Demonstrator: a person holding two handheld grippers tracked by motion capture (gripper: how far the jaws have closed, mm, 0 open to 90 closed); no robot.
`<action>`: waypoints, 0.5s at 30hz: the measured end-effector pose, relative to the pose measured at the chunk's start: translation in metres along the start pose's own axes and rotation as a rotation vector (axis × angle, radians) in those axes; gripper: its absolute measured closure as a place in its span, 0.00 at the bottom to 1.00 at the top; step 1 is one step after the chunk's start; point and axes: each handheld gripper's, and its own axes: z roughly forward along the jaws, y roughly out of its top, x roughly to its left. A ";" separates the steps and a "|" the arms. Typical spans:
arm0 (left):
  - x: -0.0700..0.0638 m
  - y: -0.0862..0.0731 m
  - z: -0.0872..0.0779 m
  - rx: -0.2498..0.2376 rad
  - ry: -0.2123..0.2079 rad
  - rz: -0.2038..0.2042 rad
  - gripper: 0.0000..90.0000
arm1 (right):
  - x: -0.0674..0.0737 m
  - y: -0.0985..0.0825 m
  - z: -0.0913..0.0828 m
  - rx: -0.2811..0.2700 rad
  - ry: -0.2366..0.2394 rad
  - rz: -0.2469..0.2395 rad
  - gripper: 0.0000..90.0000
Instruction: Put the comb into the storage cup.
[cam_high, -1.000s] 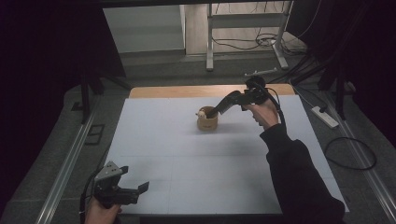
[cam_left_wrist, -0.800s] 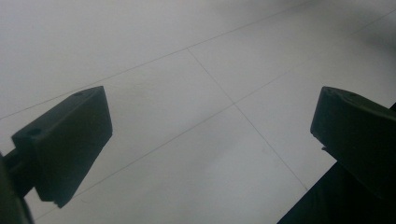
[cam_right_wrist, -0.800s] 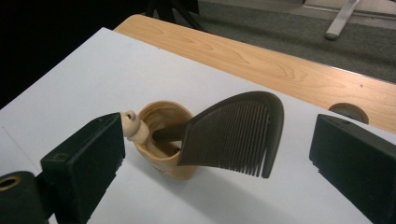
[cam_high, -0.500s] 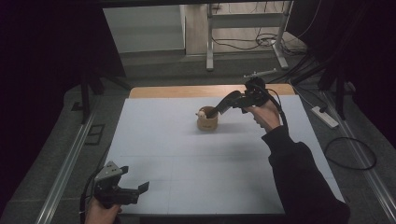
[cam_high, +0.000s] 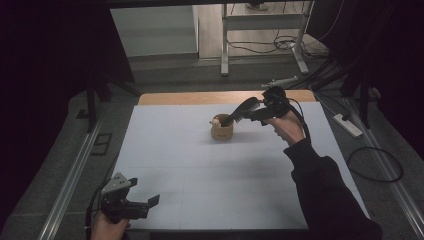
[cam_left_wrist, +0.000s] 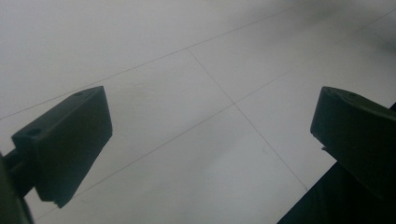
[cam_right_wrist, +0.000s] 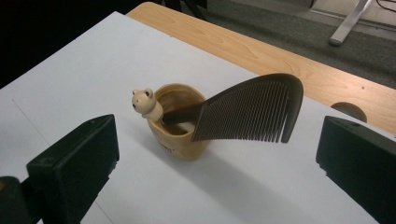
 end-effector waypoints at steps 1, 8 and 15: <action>0.000 0.000 0.000 0.000 0.000 0.000 0.00 | 0.000 -0.001 -0.001 -0.001 0.000 -0.002 0.00; 0.000 0.000 0.000 -0.001 0.000 -0.003 0.00 | 0.003 -0.007 -0.008 -0.001 -0.001 -0.016 0.00; 0.000 0.000 0.000 -0.002 0.000 -0.004 0.00 | 0.006 -0.012 -0.013 -0.001 0.000 -0.035 0.00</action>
